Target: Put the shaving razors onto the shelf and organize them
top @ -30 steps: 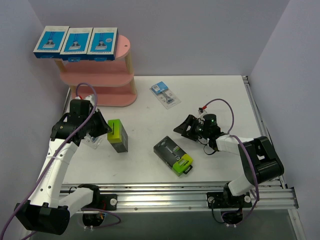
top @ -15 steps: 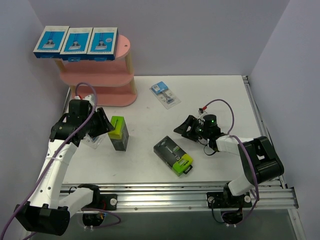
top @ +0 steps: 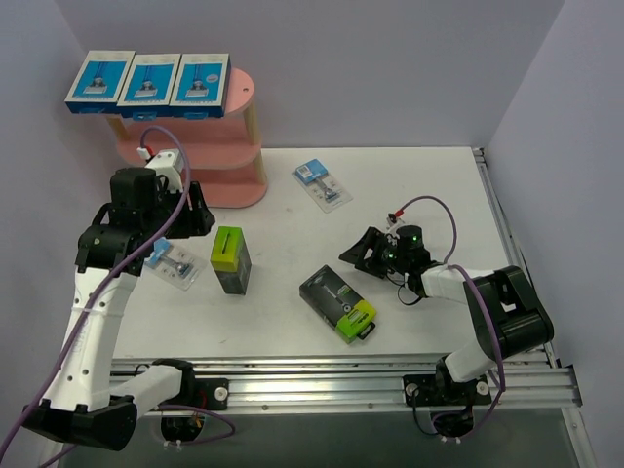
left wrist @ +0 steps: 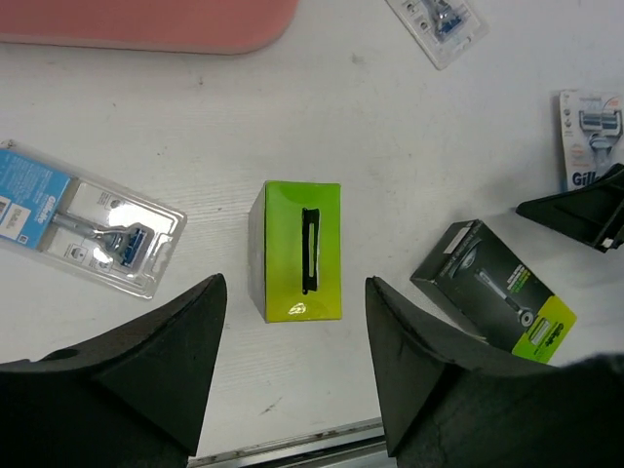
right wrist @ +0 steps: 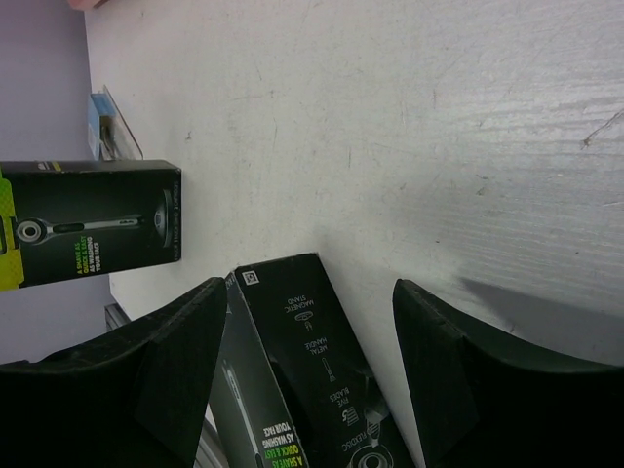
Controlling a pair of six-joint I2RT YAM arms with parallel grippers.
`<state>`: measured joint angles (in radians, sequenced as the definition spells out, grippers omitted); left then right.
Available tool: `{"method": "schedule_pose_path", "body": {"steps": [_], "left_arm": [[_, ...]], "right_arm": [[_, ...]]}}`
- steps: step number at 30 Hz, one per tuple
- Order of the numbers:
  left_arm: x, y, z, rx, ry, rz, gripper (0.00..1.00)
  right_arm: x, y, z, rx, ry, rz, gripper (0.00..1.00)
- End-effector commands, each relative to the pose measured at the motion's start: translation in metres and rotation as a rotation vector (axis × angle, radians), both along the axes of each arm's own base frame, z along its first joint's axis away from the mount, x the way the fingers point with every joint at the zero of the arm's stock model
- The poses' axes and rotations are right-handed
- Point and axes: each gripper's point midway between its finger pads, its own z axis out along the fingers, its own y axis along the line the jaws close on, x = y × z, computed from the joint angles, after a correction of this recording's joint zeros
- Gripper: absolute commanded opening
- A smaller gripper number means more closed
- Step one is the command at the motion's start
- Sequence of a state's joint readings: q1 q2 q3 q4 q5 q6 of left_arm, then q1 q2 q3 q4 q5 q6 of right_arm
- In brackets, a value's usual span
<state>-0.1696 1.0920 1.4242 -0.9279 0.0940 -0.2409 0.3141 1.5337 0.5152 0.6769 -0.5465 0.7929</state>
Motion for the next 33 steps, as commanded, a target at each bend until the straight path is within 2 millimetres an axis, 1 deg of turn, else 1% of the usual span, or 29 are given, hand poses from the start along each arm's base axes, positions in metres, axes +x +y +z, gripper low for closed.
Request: {"method": "schedule_pose_path", "body": {"steps": [1,2,4,5,7,8,13,15,16,20,22,26,33], "left_arm": [[0.009,-0.005,-0.009,0.085,0.014,-0.087,0.68],[0.01,-0.009,-0.012,0.085,0.025,-0.105,0.69],[0.012,-0.015,-0.025,0.089,0.068,-0.134,0.71],[0.011,-0.021,-0.028,0.092,0.076,-0.151,0.76],[0.013,-0.024,-0.039,0.102,0.1,-0.15,0.77],[0.014,-0.027,-0.041,0.107,0.1,-0.155,0.78],[0.018,-0.03,-0.057,0.174,0.135,-0.145,0.85],[0.02,-0.026,-0.066,0.227,0.166,-0.13,0.86],[0.02,-0.029,-0.069,0.24,0.173,-0.139,0.88],[0.02,-0.027,-0.078,0.276,0.2,-0.127,0.96],[0.02,-0.025,-0.082,0.285,0.206,-0.12,0.97],[0.021,-0.025,-0.087,0.289,0.21,-0.118,0.97],[0.019,-0.034,-0.109,0.276,0.265,-0.158,0.97]], "right_arm": [[0.001,-0.001,0.009,-0.003,-0.047,0.007,0.64],[0.001,-0.002,0.009,-0.006,-0.048,0.006,0.66],[0.0,-0.003,0.008,-0.007,-0.047,0.005,0.66],[-0.001,-0.003,0.007,-0.008,-0.046,0.007,0.68],[-0.002,-0.004,0.006,-0.012,-0.043,0.006,0.68],[-0.001,-0.005,0.005,-0.014,-0.041,0.004,0.69],[-0.002,-0.007,0.002,-0.026,-0.039,0.007,0.7],[-0.002,-0.009,0.002,-0.03,-0.037,0.005,0.7],[-0.003,-0.009,0.0,-0.034,-0.034,0.009,0.7],[-0.004,-0.015,-0.004,-0.05,-0.023,-0.007,0.76],[-0.003,-0.017,-0.007,-0.054,-0.015,-0.012,0.79],[-0.003,-0.018,-0.009,-0.055,-0.008,-0.011,0.79],[-0.005,-0.018,-0.012,-0.055,-0.001,-0.008,0.79]]}}
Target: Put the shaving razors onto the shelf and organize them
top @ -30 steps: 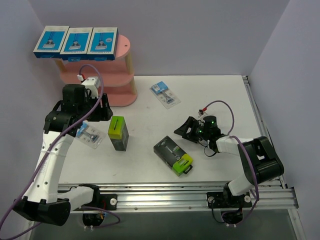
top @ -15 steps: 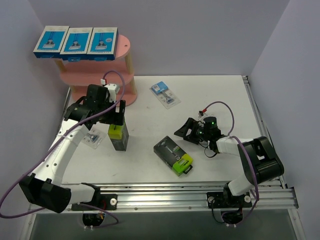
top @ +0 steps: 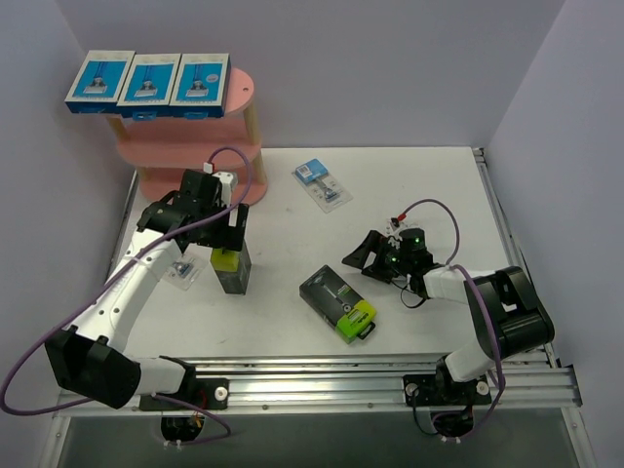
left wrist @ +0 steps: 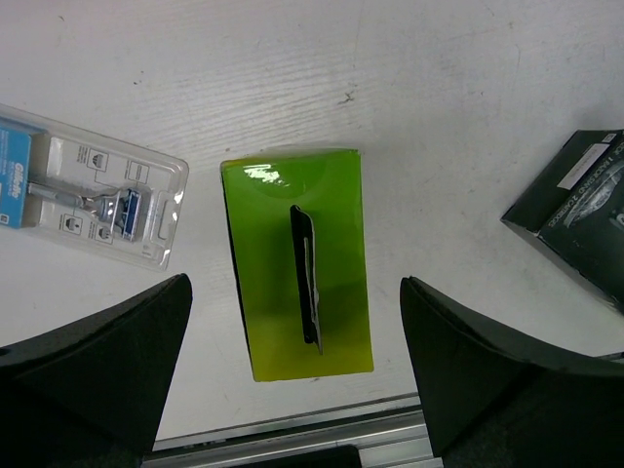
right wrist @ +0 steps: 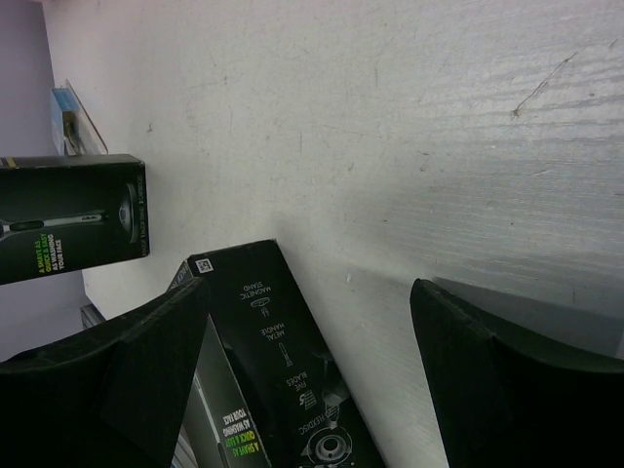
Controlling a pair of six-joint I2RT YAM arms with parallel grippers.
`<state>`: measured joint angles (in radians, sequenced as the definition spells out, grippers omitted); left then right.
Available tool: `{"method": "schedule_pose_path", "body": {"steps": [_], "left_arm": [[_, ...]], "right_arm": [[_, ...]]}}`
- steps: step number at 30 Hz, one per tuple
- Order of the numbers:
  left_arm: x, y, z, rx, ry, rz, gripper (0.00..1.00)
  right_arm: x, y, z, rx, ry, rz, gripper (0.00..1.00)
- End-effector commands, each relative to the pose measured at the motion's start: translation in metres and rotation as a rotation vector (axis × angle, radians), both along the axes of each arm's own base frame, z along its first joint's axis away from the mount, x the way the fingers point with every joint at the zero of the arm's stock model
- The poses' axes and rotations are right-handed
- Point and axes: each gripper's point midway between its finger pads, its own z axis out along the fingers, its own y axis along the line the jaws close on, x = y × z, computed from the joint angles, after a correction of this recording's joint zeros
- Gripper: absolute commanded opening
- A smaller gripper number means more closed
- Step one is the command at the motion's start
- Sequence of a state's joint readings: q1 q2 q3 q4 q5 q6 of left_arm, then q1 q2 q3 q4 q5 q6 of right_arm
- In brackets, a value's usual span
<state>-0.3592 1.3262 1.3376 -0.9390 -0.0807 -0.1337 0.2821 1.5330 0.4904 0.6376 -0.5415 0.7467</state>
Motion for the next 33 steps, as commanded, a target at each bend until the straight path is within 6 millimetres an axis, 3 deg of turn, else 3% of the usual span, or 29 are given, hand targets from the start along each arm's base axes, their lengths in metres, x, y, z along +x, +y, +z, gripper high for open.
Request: {"method": "schedule_pose_path", "body": {"steps": [1,6,16,23,24,30,31,33], "left_arm": [[0.002,-0.006,-0.009,-0.004,0.012,-0.023,0.97],[0.0,-0.011,-0.019,-0.007,0.036,-0.029,0.97],[0.003,-0.008,-0.03,0.021,0.058,-0.002,0.77],[0.001,-0.001,-0.04,0.068,0.091,0.026,0.52],[0.001,0.0,-0.041,0.073,0.092,0.032,0.45],[0.002,0.008,-0.032,0.1,0.074,0.064,0.17],[0.0,0.01,-0.03,0.103,0.075,0.073,0.05],[0.0,0.012,-0.02,0.086,0.046,0.098,0.02]], "right_arm": [[0.001,-0.003,0.003,-0.008,-0.028,0.005,0.79],[-0.001,-0.003,0.0,-0.01,-0.022,0.005,0.79],[-0.005,-0.004,-0.003,-0.007,-0.016,0.01,0.79],[-0.005,-0.007,-0.004,-0.006,-0.015,0.005,0.79],[-0.006,-0.007,-0.004,-0.006,-0.012,0.007,0.79],[-0.007,-0.01,-0.003,0.0,-0.014,0.005,0.79],[-0.007,-0.01,-0.003,0.0,-0.013,0.005,0.79],[-0.007,-0.011,-0.002,-0.001,-0.016,0.003,0.79]]}}
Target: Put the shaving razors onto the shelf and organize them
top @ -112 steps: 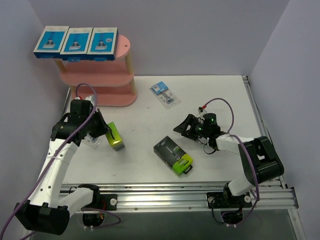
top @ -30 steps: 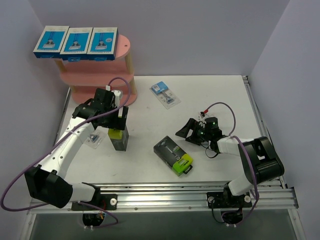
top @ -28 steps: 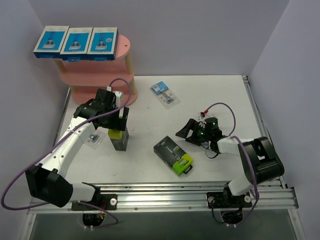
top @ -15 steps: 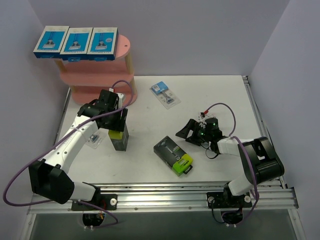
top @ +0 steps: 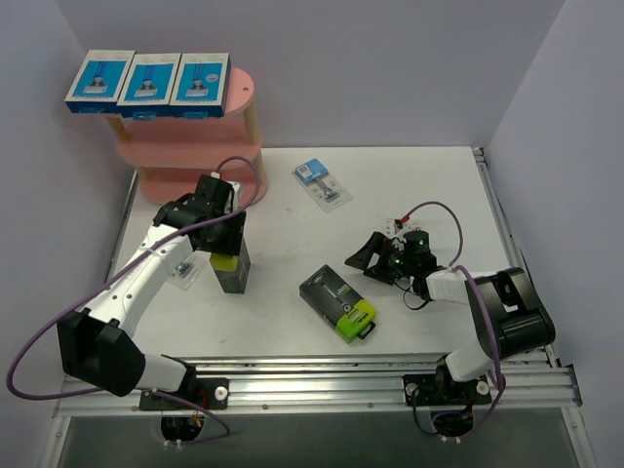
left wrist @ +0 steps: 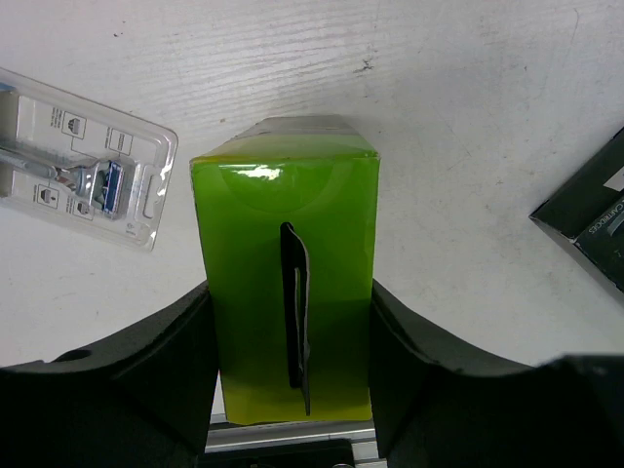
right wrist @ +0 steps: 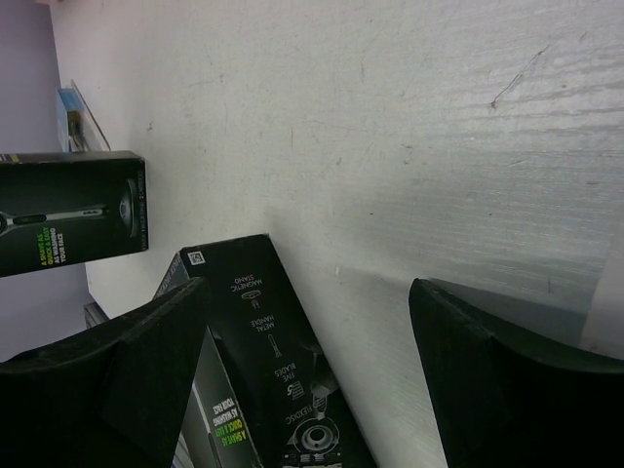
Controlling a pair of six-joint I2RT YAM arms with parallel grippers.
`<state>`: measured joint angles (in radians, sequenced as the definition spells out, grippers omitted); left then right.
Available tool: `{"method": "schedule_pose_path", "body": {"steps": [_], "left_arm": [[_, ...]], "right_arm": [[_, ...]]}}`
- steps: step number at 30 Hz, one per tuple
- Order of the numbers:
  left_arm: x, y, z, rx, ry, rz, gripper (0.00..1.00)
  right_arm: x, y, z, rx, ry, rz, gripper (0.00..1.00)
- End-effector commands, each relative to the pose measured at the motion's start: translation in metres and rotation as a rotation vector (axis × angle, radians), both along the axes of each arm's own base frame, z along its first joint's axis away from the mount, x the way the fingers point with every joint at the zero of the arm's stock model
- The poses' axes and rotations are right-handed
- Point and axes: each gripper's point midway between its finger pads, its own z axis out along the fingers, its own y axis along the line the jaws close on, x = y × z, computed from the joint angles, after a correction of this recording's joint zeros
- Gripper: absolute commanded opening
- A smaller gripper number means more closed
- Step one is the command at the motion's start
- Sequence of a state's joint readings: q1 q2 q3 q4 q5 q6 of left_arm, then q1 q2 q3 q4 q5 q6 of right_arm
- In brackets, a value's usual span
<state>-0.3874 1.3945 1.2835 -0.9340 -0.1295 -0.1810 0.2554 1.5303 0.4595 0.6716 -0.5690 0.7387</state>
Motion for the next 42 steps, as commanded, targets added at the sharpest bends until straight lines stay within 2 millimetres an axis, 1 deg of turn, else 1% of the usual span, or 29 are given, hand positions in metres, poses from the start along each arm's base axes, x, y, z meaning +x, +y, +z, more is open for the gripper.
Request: {"method": "schedule_pose_path", "body": {"steps": [1,3,4,5,6,7,8,9,10,11,12,13,14,17,18,19,22,23,24,25,26,27,28,29,31,35,36,38,42], "left_arm": [[0.005,0.012,0.022,0.019,-0.067,0.067,0.02],[0.002,0.011,0.032,-0.042,-0.098,0.099,0.02],[0.005,0.016,0.037,-0.073,-0.121,0.128,0.02],[0.003,0.017,0.048,-0.129,-0.155,0.165,0.02],[-0.001,0.015,0.046,-0.187,-0.144,0.174,0.02],[0.002,0.017,0.053,-0.242,-0.18,0.196,0.02],[0.003,0.033,0.068,-0.305,-0.238,0.273,0.02],[-0.002,0.029,0.065,-0.382,-0.225,0.273,0.02],[0.002,0.033,0.074,-0.43,-0.274,0.292,0.02],[0.0,0.048,0.089,-0.487,-0.339,0.352,0.02],[-0.003,0.051,0.087,-0.522,-0.345,0.377,0.02],[-0.002,0.059,0.095,-0.569,-0.384,0.408,0.02],[-0.005,0.074,0.106,-0.621,-0.441,0.478,0.02],[-0.004,0.076,0.111,-0.753,-0.466,0.529,0.02],[0.002,0.076,0.12,-0.796,-0.509,0.521,0.02],[0.0,0.072,0.113,-0.851,-0.491,0.515,0.02],[0.01,0.079,0.126,-0.992,-0.546,0.567,0.02],[0.011,0.077,0.12,-1.071,-0.518,0.603,0.02],[0.016,0.08,0.131,-1.109,-0.576,0.586,0.02],[0.018,0.088,0.131,-1.139,-0.596,0.614,0.02],[0.02,0.091,0.122,-1.202,-0.577,0.669,0.02],[0.025,0.095,0.135,-1.237,-0.652,0.635,0.02],[0.027,0.104,0.134,-1.26,-0.674,0.659,0.02],[0.029,0.107,0.138,-1.309,-0.684,0.672,0.02],[0.032,0.117,0.14,-1.331,-0.73,0.679,0.02],[0.036,0.127,0.154,-1.386,-0.79,0.677,0.02],[0.037,0.131,0.166,-1.443,-0.85,0.645,0.02],[0.039,0.132,0.162,-1.477,-0.837,0.662,0.02],[0.043,0.137,0.167,-1.502,-0.856,0.645,0.02]], "right_arm": [[-0.004,-0.005,0.0,-0.013,-0.008,0.003,0.79],[-0.005,-0.006,0.0,-0.012,-0.008,0.001,0.79],[-0.004,-0.006,0.001,-0.011,-0.01,0.001,0.79],[-0.004,-0.007,0.001,-0.01,-0.009,0.0,0.79],[-0.004,-0.006,0.001,-0.009,-0.009,0.002,0.79],[-0.004,-0.007,0.002,-0.005,-0.011,0.002,0.79],[-0.004,-0.007,0.003,-0.004,-0.011,0.003,0.79],[-0.004,-0.007,0.002,-0.005,-0.01,0.002,0.79],[-0.005,-0.007,0.003,-0.003,-0.01,0.005,0.79],[-0.005,-0.008,0.003,-0.004,-0.009,0.008,0.79],[-0.004,-0.009,0.004,-0.005,-0.008,0.005,0.79],[-0.005,-0.009,0.004,-0.003,-0.009,0.01,0.79],[-0.005,-0.01,0.004,-0.005,-0.009,0.011,0.79],[-0.004,-0.011,0.006,-0.001,-0.008,0.016,0.79],[-0.005,-0.011,0.005,-0.004,-0.001,0.023,0.79],[-0.004,-0.011,0.007,-0.002,-0.004,0.023,0.79],[-0.003,-0.013,0.011,-0.009,-0.007,0.035,0.79],[-0.002,-0.013,0.012,-0.01,-0.009,0.036,0.79],[-0.003,-0.013,0.012,-0.01,-0.005,0.038,0.79],[-0.002,-0.014,0.012,-0.01,-0.005,0.039,0.79],[0.001,-0.014,0.016,-0.007,-0.013,0.04,0.79],[0.001,-0.014,0.016,-0.005,-0.01,0.044,0.79],[0.002,-0.014,0.015,-0.005,-0.006,0.046,0.79],[0.003,-0.014,0.016,-0.01,-0.01,0.05,0.79],[0.006,-0.015,0.017,-0.012,-0.01,0.053,0.79],[0.009,-0.017,0.015,-0.017,-0.006,0.06,0.79],[0.009,-0.018,0.013,-0.015,-0.005,0.059,0.79],[0.008,-0.018,0.01,-0.014,0.001,0.062,0.79],[0.008,-0.018,0.007,-0.012,0.007,0.063,0.78]]}}
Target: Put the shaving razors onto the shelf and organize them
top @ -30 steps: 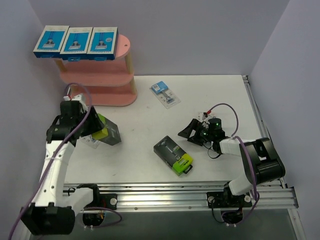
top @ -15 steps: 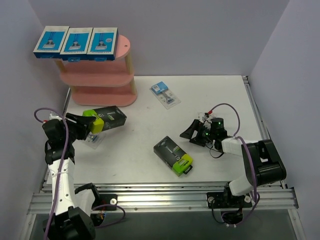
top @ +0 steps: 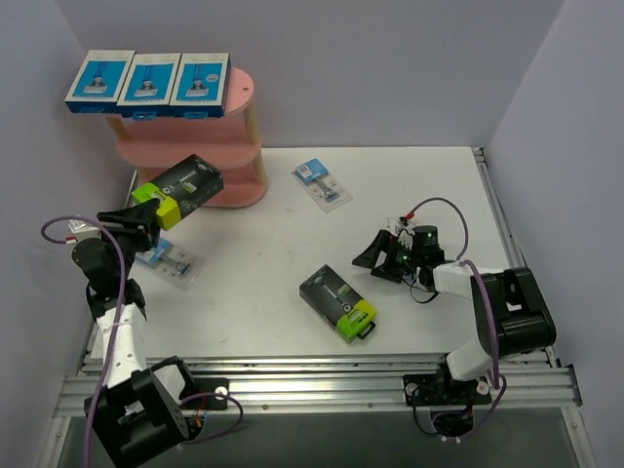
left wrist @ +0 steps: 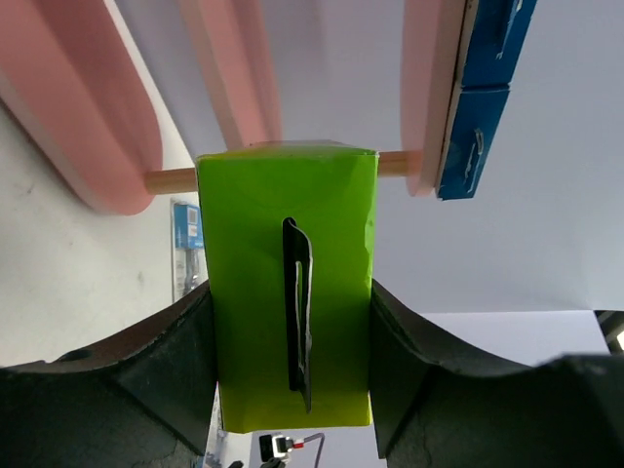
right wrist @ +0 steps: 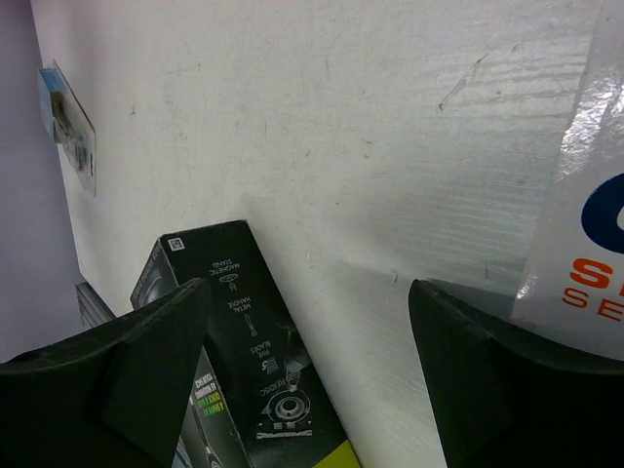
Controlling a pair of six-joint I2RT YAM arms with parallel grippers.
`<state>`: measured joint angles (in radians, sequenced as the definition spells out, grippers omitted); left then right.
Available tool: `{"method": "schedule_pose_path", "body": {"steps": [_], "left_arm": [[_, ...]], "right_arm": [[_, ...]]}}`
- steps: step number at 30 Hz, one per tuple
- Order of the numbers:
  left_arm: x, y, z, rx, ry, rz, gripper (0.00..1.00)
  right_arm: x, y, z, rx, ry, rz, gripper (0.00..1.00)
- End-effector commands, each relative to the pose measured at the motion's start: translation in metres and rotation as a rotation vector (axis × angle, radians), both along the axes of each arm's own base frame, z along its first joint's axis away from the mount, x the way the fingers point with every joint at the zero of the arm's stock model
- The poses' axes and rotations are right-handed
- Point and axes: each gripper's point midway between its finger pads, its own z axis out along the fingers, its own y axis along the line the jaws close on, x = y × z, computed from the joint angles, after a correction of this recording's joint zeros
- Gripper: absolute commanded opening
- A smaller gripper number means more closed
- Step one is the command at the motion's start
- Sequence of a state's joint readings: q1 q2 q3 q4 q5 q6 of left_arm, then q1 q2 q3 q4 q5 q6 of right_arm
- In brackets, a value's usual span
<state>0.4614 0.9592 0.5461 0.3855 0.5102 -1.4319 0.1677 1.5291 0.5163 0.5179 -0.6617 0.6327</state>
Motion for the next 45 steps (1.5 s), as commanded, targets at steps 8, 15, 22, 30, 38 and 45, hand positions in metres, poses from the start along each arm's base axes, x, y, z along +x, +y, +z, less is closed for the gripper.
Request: {"method": "schedule_pose_path", "body": {"steps": [8,15,22,30,38,45], "left_arm": [[0.013,0.019,0.063,-0.005,-0.276,0.027,0.02],[0.041,0.043,0.066,-0.02,-0.291,0.079,0.02],[0.058,0.068,0.07,0.027,-0.279,0.197,0.02],[0.074,0.081,0.053,0.059,-0.239,0.312,0.02],[0.098,0.09,0.038,0.034,-0.24,0.427,0.02],[0.119,0.096,0.031,-0.005,-0.278,0.474,0.02]], "right_arm": [[0.011,0.001,0.009,0.016,-0.034,0.021,0.78],[0.013,-0.002,0.006,0.019,-0.031,0.013,0.79],[0.013,-0.004,-0.002,0.019,-0.013,0.007,0.79],[0.014,-0.001,-0.008,0.042,0.005,0.012,0.79],[0.012,0.0,-0.013,0.044,0.019,0.016,0.78],[0.012,-0.001,-0.018,0.045,0.028,0.017,0.78]]}}
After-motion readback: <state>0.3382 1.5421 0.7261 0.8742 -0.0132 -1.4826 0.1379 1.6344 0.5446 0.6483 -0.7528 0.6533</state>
